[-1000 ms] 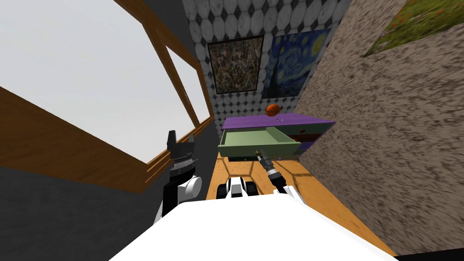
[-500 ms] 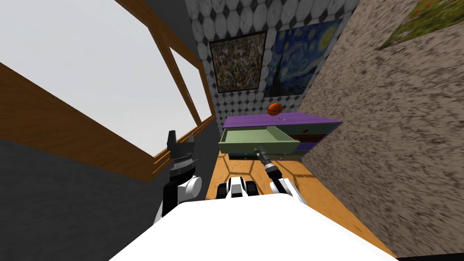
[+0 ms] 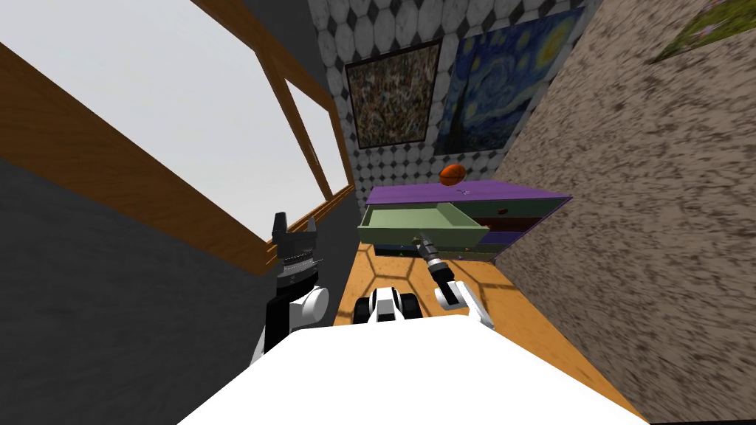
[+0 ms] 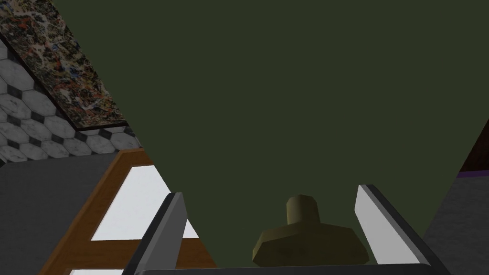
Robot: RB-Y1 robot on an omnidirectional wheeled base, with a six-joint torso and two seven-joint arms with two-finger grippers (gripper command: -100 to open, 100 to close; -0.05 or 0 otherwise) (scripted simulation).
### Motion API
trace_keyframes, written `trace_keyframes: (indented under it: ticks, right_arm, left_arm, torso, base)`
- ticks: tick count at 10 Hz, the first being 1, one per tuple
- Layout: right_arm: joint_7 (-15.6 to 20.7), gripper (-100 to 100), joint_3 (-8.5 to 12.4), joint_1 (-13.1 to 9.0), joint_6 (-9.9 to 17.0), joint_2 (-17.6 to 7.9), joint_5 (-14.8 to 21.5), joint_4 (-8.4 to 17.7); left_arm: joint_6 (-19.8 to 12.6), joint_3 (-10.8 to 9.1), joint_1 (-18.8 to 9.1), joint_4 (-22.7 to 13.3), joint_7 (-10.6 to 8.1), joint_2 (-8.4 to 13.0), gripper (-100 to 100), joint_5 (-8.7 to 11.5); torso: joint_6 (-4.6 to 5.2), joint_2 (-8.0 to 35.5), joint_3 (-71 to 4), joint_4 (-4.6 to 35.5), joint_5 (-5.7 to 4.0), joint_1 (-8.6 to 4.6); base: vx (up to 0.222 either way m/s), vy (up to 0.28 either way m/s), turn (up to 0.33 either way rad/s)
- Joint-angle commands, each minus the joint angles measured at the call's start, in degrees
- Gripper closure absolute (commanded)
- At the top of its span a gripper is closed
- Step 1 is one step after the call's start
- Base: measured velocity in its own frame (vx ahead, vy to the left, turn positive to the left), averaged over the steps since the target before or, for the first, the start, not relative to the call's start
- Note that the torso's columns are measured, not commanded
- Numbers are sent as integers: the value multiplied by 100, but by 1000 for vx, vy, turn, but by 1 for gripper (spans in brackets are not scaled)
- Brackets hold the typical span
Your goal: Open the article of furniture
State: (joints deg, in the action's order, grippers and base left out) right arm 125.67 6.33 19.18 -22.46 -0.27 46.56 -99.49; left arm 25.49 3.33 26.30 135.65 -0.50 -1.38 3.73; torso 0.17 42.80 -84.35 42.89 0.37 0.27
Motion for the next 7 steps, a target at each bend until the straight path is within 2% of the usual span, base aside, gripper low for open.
trace_keyframes:
  ticks: [1,2,7]
  right_arm:
    - [-18,-100,-25,-28,137,42,47,-54]
    - [-17,0,-34,-21,174,49,56,-38]
    - [-14,0,-42,25,205,49,68,30]
  left_arm:
    - [0,0,0,0,0,0,0,0]
    - [0,0,0,0,0,0,0,0]
    - [0,0,0,0,0,0,0,0]
  torso:
    - [-7,13,8,7,1,4]
    - [-6,3,6,-10,-8,0]
    - [-15,-44,-18,-51,-33,-24]
  base:
    - [-19,-7,21]
    - [0,0,0]
    - [0,0,0]
